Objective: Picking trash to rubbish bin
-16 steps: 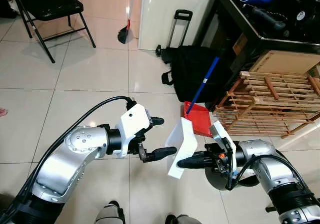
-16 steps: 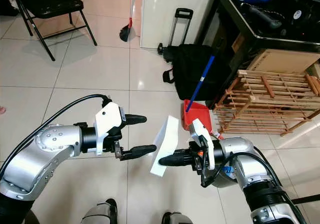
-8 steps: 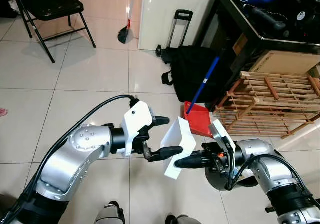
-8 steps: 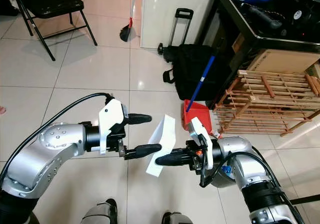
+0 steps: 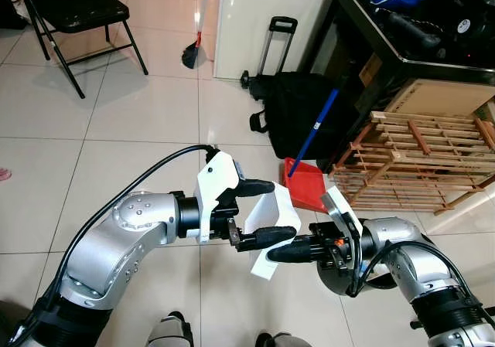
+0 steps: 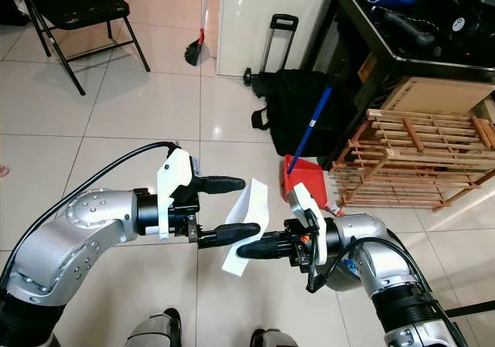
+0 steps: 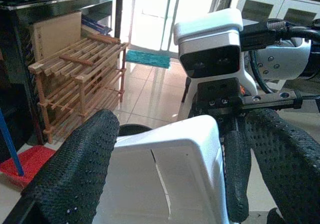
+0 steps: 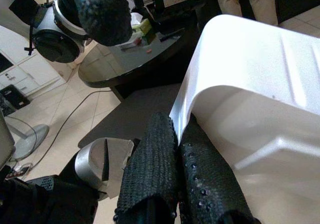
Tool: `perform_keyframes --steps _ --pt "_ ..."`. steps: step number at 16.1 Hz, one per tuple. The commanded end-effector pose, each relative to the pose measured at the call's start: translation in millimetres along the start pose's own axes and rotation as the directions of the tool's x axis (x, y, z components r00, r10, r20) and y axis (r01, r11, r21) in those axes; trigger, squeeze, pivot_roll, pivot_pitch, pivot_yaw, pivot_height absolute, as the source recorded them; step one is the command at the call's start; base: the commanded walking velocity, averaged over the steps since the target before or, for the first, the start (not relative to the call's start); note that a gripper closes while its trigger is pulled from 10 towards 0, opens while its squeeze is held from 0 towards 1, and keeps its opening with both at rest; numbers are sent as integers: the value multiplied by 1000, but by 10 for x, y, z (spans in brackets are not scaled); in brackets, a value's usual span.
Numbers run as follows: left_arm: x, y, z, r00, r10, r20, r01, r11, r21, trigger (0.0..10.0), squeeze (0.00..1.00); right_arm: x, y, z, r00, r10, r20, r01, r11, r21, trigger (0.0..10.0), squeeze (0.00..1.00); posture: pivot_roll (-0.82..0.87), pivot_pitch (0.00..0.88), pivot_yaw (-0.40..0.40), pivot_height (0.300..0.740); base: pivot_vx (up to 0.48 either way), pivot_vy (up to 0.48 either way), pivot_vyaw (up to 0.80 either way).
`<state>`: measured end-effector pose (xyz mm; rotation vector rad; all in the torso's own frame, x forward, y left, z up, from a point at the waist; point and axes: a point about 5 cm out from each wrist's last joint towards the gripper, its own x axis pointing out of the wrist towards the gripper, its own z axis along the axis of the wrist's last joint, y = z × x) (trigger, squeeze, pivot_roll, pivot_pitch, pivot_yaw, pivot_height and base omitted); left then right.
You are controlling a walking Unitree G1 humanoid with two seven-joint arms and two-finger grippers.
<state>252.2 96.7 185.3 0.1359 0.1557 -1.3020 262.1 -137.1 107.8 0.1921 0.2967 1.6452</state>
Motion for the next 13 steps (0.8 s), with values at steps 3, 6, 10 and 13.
perform_keyframes --steps 3,6,10,13 --pt "6 -25 61 1000 -11 3 11 1000 -5 10000 0 -28 -3 38 1000 -9 -14 8 1000 -13 10000 447 -39 149 -152 740 0 0 0" --pt "15 -29 62 997 -9 76 16 996 -88 10000 0 -46 -17 50 1000 -9 -22 8 1000 -15 10000 451 -42 151 -155 740 0 0 0" --pt "50 -47 147 983 -19 181 50 985 -164 10000 0 -40 -26 71 1000 -8 -20 7 1000 -20 10000 451 -43 154 -158 740 0 0 0" --pt "54 -70 146 982 -22 188 57 982 -181 10000 0 -32 -33 77 1000 -8 -19 8 1000 -21 10000 451 -41 156 -157 740 0 0 0"
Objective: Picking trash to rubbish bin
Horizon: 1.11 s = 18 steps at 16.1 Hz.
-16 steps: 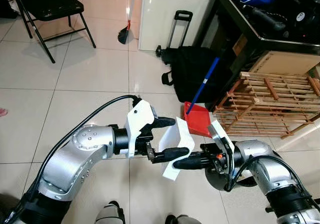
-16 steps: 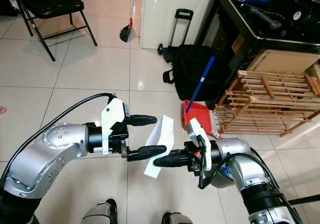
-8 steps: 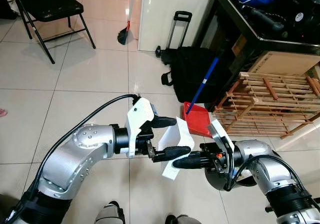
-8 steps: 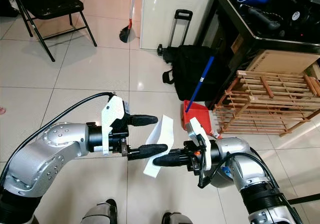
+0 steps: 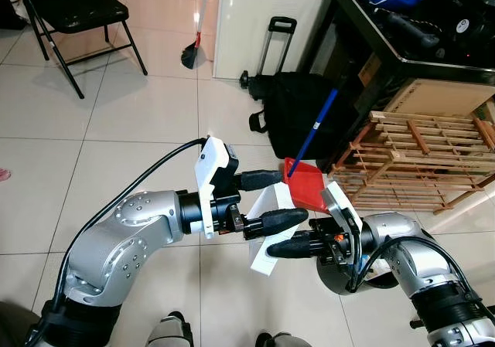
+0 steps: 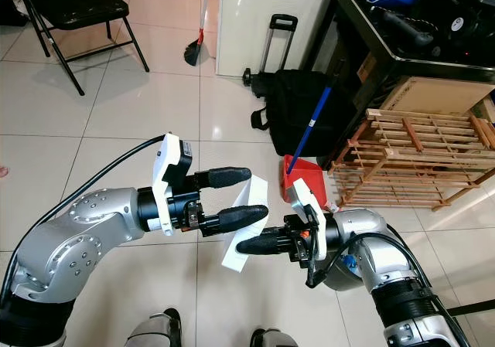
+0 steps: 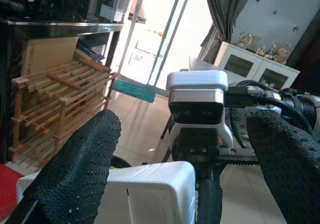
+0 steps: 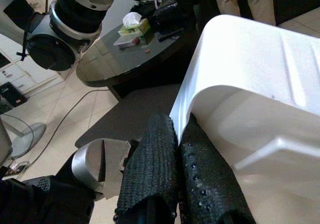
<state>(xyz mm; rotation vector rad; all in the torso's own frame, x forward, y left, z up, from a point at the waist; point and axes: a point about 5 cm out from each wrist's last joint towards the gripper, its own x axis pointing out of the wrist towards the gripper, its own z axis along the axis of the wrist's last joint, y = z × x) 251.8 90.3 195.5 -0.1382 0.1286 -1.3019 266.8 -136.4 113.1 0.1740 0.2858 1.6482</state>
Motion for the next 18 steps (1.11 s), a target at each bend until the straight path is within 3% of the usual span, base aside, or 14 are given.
perform_keyframes --steps 1,8,12,18 --pt "21 -62 25 999 -26 19 26 999 -18 10000 0 -30 -8 13 1000 -8 -14 8 1000 -3 10000 455 -39 155 -157 740 0 0 0" --pt "148 -184 -133 994 -74 74 87 977 -192 10000 0 -24 -20 13 1000 -16 -12 16 1000 -6 10000 455 -43 155 -150 740 0 0 0" --pt "110 -194 -253 997 -41 65 56 965 -255 10000 0 -21 -37 23 1000 -23 -11 23 1000 -10 10000 451 -40 150 -147 740 0 0 0" --pt "48 -153 -152 997 -5 79 23 974 -227 10000 0 -18 -44 0 1000 -25 -10 25 1000 -5 10000 471 -32 137 -148 740 0 0 0"
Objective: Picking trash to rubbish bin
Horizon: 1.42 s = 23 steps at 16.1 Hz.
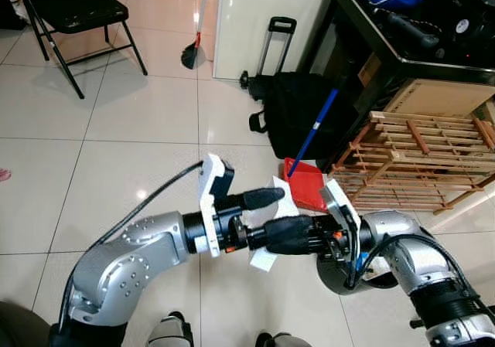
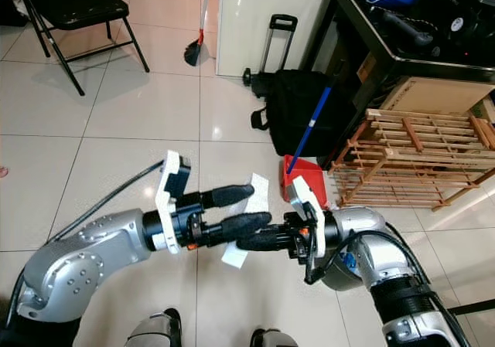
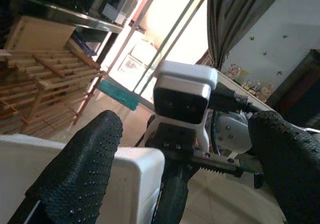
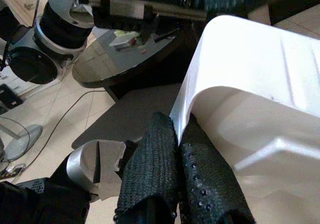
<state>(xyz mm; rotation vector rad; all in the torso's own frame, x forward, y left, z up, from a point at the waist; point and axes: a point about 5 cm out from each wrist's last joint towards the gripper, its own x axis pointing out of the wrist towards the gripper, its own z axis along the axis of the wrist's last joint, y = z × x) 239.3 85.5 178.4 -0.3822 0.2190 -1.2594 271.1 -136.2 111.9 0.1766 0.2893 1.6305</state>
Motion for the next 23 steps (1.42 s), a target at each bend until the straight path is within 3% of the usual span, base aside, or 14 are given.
perform_keyframes --steps 1,10,19,23 --pt "16 -62 15 1000 -27 -3 27 1000 4 10000 0 -11 -1 -3 1000 -8 -11 8 1000 -12 10000 478 -33 131 -145 740 0 0 0" --pt "-158 -158 -130 999 36 -25 -37 998 -49 10000 0 -41 -57 25 1000 -23 -14 23 1000 -21 10000 482 -21 125 -143 740 0 0 0" --pt "-277 49 -109 989 148 20 -145 985 -91 10000 0 -64 -60 15 999 -27 -20 27 999 -18 10000 482 -33 139 -148 740 0 0 0" --pt "-287 122 -120 989 145 16 -142 984 -107 10000 0 -61 -32 29 1000 -12 -19 12 1000 -20 10000 486 -41 146 -153 740 0 0 0"
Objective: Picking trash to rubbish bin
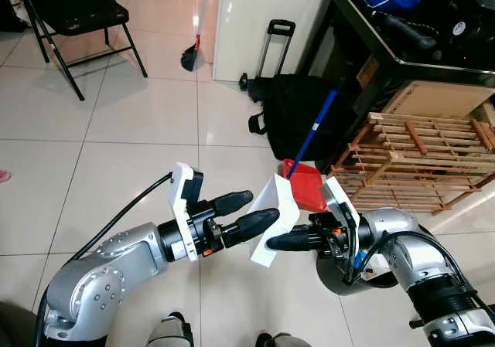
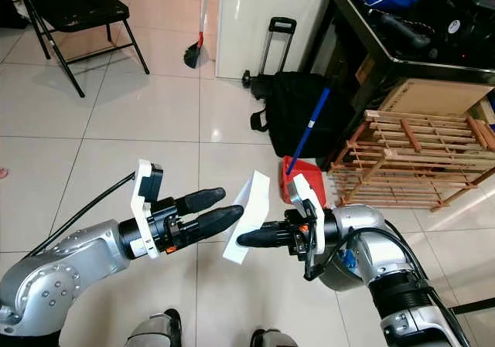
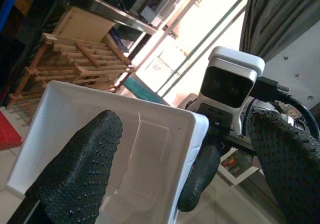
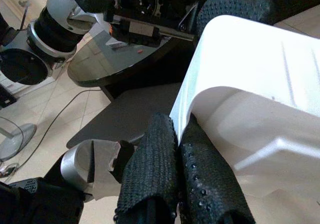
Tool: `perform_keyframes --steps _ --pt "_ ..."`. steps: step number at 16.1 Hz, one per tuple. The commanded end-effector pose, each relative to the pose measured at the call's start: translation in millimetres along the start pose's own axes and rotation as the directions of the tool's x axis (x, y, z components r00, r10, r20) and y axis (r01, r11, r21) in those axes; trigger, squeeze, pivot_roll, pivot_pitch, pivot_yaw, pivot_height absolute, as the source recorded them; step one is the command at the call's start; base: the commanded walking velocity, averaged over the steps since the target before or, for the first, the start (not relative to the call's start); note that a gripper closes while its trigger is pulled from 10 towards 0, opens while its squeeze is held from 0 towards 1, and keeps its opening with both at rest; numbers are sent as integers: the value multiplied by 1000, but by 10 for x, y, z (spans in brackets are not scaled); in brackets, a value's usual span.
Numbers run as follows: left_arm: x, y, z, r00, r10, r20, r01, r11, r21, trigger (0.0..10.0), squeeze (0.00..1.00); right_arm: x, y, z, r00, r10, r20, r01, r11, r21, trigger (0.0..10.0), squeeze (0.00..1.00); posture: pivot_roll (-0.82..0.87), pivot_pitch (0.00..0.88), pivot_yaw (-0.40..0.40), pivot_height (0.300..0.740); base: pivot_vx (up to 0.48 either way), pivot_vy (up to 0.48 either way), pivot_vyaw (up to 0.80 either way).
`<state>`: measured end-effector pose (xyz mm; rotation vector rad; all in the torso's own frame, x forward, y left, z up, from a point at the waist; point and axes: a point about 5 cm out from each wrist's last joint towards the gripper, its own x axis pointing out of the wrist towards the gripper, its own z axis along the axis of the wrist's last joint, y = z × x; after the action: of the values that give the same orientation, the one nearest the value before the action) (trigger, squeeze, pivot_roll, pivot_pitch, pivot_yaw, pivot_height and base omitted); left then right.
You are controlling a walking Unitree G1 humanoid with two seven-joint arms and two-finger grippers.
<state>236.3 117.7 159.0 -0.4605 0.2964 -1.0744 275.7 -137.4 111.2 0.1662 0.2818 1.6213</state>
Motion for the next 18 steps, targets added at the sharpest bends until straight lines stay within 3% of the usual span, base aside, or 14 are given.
perform_keyframes --steps 1,10,18 --pt "44 -11 15 999 -35 -3 35 999 1 10000 0 -46 19 22 1000 2 -19 -2 1000 -10 10000 486 -45 150 -154 740 0 0 0" --pt "118 73 81 996 -81 -45 82 996 26 10000 0 -31 74 -10 1000 17 -17 -17 1000 -1 10000 486 -56 161 -152 740 0 0 0" --pt "288 -43 -33 977 -203 -58 201 979 -42 10000 0 -5 98 -10 1000 24 -18 -24 1000 0 10000 486 -64 154 -149 740 0 0 0"
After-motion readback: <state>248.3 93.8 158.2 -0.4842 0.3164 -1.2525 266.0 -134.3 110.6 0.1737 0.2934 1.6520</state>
